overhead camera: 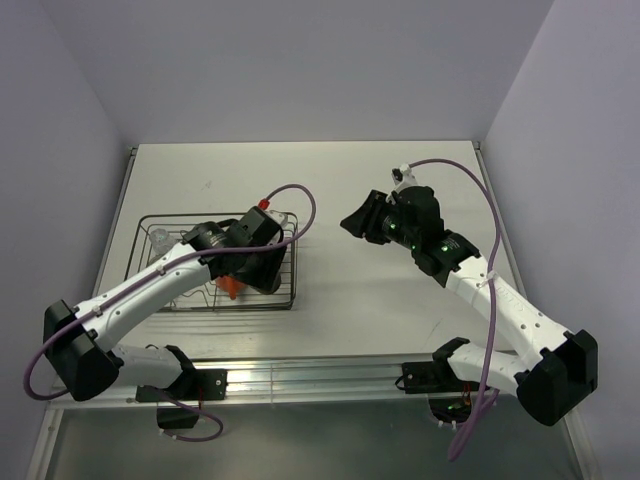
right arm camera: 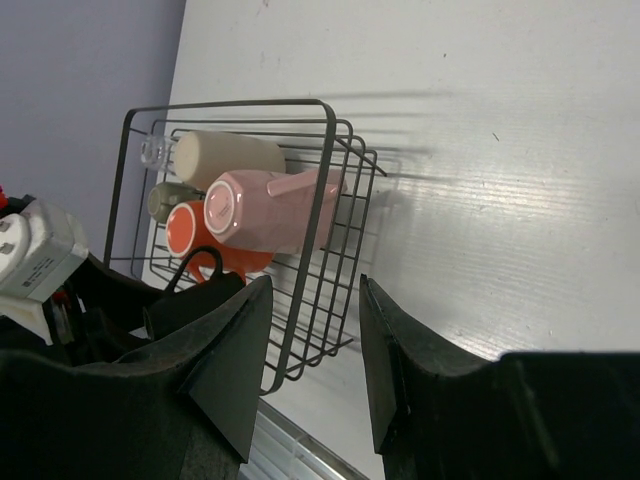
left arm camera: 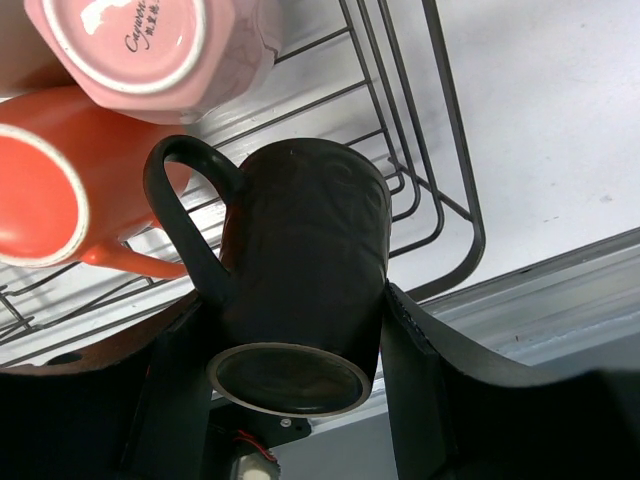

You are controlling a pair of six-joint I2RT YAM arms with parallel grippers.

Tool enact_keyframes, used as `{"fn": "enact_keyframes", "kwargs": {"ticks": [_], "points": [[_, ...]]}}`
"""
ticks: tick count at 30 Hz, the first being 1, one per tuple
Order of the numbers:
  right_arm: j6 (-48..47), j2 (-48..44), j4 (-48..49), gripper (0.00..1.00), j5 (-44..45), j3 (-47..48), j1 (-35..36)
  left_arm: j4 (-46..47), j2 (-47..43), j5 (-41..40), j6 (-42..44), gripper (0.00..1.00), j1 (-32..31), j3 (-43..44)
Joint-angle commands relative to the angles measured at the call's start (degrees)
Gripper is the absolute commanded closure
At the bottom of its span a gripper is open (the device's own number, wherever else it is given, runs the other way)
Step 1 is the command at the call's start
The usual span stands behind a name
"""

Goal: Load the cups into the dish rack

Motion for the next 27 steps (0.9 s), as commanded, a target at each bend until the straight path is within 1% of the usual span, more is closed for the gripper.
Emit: {"fn": "enact_keyframes", "kwargs": {"ticks": [1, 27], "points": [[-1.2, -0.1, 1.4, 0.52, 1.2, -0.5, -0.5, 2.7, 0.8, -1.3, 1.5, 1.00, -0.5, 0.6], [-2.0, 1.1, 2.1, 0.52, 0.2, -1.7, -1.4, 4.8, 10.0, 0.8, 2.3, 1.00, -1.2, 1.7]]}}
